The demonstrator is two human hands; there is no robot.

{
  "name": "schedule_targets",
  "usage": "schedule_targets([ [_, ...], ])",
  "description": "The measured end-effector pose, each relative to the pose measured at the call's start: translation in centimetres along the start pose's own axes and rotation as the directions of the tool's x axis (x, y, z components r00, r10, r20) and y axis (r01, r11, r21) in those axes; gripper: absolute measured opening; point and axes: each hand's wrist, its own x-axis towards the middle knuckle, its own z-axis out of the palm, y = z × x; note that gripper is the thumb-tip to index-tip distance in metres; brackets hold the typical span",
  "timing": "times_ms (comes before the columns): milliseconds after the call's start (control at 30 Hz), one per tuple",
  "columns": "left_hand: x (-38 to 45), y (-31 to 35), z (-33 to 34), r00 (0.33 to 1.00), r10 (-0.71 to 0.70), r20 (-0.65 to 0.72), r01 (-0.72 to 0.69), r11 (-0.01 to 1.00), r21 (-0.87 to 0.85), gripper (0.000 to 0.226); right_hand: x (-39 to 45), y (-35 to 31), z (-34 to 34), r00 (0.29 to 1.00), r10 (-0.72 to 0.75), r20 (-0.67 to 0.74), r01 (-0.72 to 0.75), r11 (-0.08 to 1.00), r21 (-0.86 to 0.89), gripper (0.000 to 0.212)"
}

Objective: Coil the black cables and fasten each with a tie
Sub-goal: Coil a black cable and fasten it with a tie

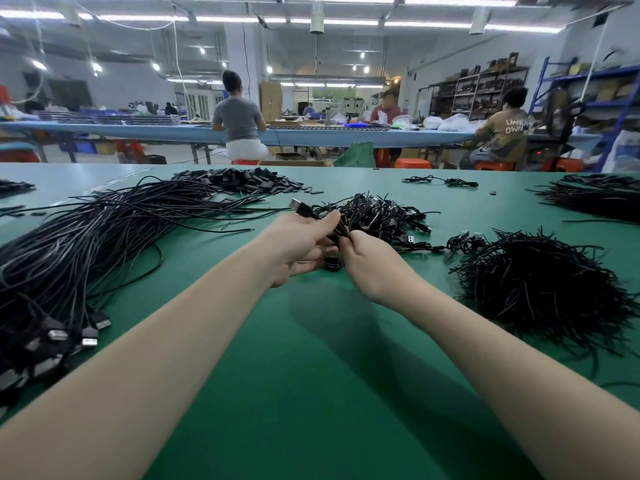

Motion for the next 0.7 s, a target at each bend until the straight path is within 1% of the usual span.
schedule_targets([
  [33,0.1,-0.2,0.0,0.996,0.036,-0.079,-0.03,0.997,0.075,0.032,0.1,0.3,0.0,1.0,0.026,-0.002,-0.026,1.0,-0.017,0.034],
  [67,0.4,-0.4,0.0,0.975,0.117,-0.186,-0.086,0.982,0.168,0.036,0.2,0.6,0.0,0.999,0.047,0.0,-0.047,0.999,-0.026,0.035],
  [100,0.6,-0.7,-0.2,0.917,0.253,-0.308,-0.161,0.942,0.294,0.038,0.3,0.7,-0.1,0.998,0.065,0.004,-0.065,0.997,-0.036,0.035],
  [133,0.7,-1.2,-0.5,0.808,0.439,-0.394,-0.241,0.855,0.458,0.038,0.3,0.8,-0.2,0.997,0.079,0.011,-0.078,0.995,-0.059,0.035],
  [167,0.8,-1.7,-0.8,0.672,0.635,-0.381,-0.301,0.705,0.643,0.033,0.3,0.9,-0.4,0.996,0.086,0.021,-0.084,0.993,-0.088,0.035],
  [200,0.7,-2.0,-1.2,0.567,0.787,-0.243,-0.328,0.487,0.81,0.034,0.3,0.9,-0.7,0.995,0.089,0.039,-0.084,0.989,-0.119,0.035],
  [233,0.7,-2.4,-1.4,0.531,0.847,-0.027,-0.33,0.236,0.914,0.048,0.3,0.8,-1.1,0.995,0.082,0.061,-0.073,0.988,-0.139,0.035],
  [267,0.8,-2.9,-1.3,0.538,0.824,0.177,-0.332,0.014,0.943,0.062,0.4,0.8,-1.4,0.993,0.071,0.09,-0.056,0.987,-0.151,0.034],
  [300,0.8,-3.3,-1.1,0.548,0.774,0.316,-0.348,-0.133,0.928,0.067,0.4,0.7,-1.8,0.991,0.051,0.127,-0.03,0.986,-0.161,0.032],
  [333,0.8,-3.7,-0.7,0.553,0.74,0.382,-0.374,-0.189,0.908,0.063,0.5,0.5,-2.2,0.985,0.033,0.172,-0.003,0.985,-0.173,0.029],
  [367,0.8,-3.9,-0.6,0.555,0.727,0.405,-0.412,-0.183,0.892,0.054,0.5,0.2,-2.6,0.975,0.019,0.222,0.023,0.982,-0.185,0.027],
  [400,0.8,-3.9,-0.7,0.531,0.738,0.417,-0.447,-0.174,0.877,0.044,0.5,0.1,-3.0,0.962,0.009,0.273,0.046,0.98,-0.194,0.026],
  [467,0.7,-3.9,-0.7,0.465,0.767,0.441,-0.45,-0.224,0.864,0.027,0.6,0.1,-3.6,0.936,0.0,0.352,0.088,0.968,-0.234,0.029],
  [500,0.6,-4.0,-0.7,0.454,0.765,0.457,-0.439,-0.254,0.862,0.023,0.7,0.2,-3.7,0.924,-0.002,0.382,0.117,0.954,-0.277,0.029],
  [533,0.6,-4.2,-0.6,0.473,0.754,0.456,-0.435,-0.25,0.865,0.022,0.7,0.4,-3.8,0.914,-0.007,0.407,0.155,0.93,-0.333,0.027],
  [600,0.5,-4.6,0.2,0.563,0.717,0.411,-0.408,-0.192,0.893,0.026,0.6,0.6,-3.8,0.911,-0.043,0.41,0.253,0.844,-0.472,0.018],
  [633,0.6,-4.8,0.6,0.623,0.685,0.378,-0.363,-0.175,0.915,0.028,0.6,0.9,-3.8,0.912,-0.08,0.403,0.314,0.769,-0.558,0.018],
  [667,0.8,-5.1,0.9,0.662,0.665,0.347,-0.321,-0.167,0.932,0.03,0.4,1.1,-3.8,0.916,-0.139,0.377,0.36,0.703,-0.613,0.019],
  [700,1.0,-5.3,1.2,0.678,0.656,0.332,-0.299,-0.165,0.94,0.029,0.3,1.4,-4.0,0.91,-0.206,0.359,0.404,0.633,-0.661,0.02],
])
